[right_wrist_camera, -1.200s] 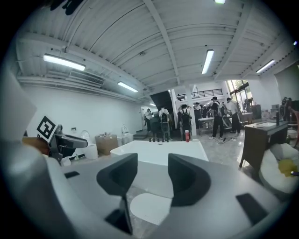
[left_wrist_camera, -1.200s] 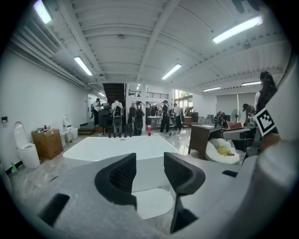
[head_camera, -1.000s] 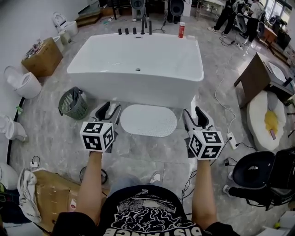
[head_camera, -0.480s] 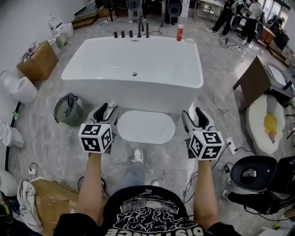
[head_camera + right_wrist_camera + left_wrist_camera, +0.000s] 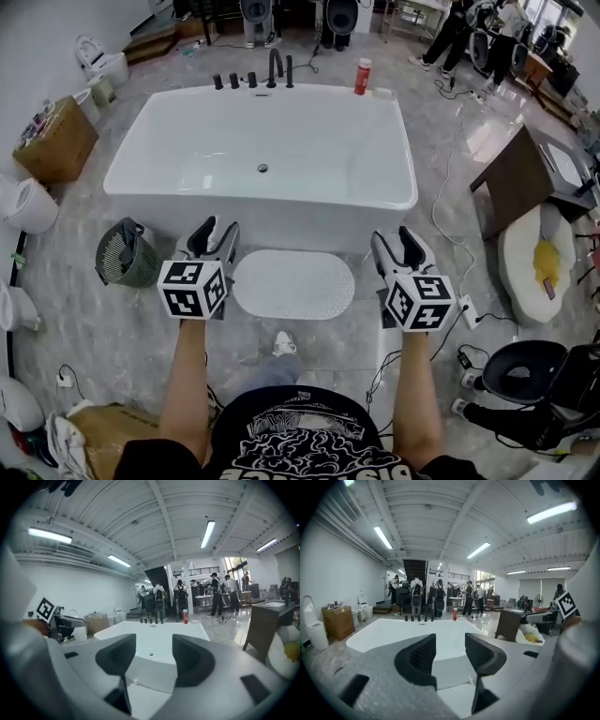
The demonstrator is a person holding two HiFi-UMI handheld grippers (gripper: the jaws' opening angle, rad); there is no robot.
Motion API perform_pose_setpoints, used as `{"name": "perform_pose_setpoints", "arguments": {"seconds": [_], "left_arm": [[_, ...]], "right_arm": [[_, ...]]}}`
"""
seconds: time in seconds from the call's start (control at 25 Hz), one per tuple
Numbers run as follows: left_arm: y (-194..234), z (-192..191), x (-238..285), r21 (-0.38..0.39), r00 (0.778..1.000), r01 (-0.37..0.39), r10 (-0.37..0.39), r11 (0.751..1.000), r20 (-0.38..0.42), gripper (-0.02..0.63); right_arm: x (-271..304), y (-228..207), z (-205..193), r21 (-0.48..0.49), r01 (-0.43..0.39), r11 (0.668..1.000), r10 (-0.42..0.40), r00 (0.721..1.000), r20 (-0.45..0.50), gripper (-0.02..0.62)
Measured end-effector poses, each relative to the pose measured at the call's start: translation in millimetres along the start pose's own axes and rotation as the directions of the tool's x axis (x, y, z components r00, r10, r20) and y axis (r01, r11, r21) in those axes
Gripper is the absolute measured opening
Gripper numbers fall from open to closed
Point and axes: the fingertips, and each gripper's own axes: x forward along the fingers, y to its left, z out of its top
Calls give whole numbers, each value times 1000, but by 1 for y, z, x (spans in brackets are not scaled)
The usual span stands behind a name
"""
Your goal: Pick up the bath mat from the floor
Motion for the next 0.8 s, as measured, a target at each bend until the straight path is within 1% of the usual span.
{"name": "perform_pose_setpoints", "arguments": {"seconds": [0.12, 0.28, 0.44, 0.56, 0.8], "left_arm": [[20, 8, 27, 11, 1000, 9, -8, 1000, -8, 202], [52, 10, 49, -1, 1000, -1, 1, 1000, -21, 202], [75, 10, 62, -20, 1000, -9, 9, 1000, -30, 202], [84, 8, 71, -27, 999, -6, 5, 1000, -36, 202], [87, -5, 91, -37, 998, 10, -12, 999, -70, 202]], "right_arm": [[32, -8, 11, 24, 18, 1000, -18, 1000, 1, 238], [64, -12, 18, 5, 46, 999, -46, 999, -10, 241], [89, -4, 21, 0, 44, 999, -44, 999, -23, 244], [101, -1, 20, -3, 42, 999, -42, 998, -35, 247], [117, -6, 9, 4, 44, 999, -43, 997, -63, 251]]}}
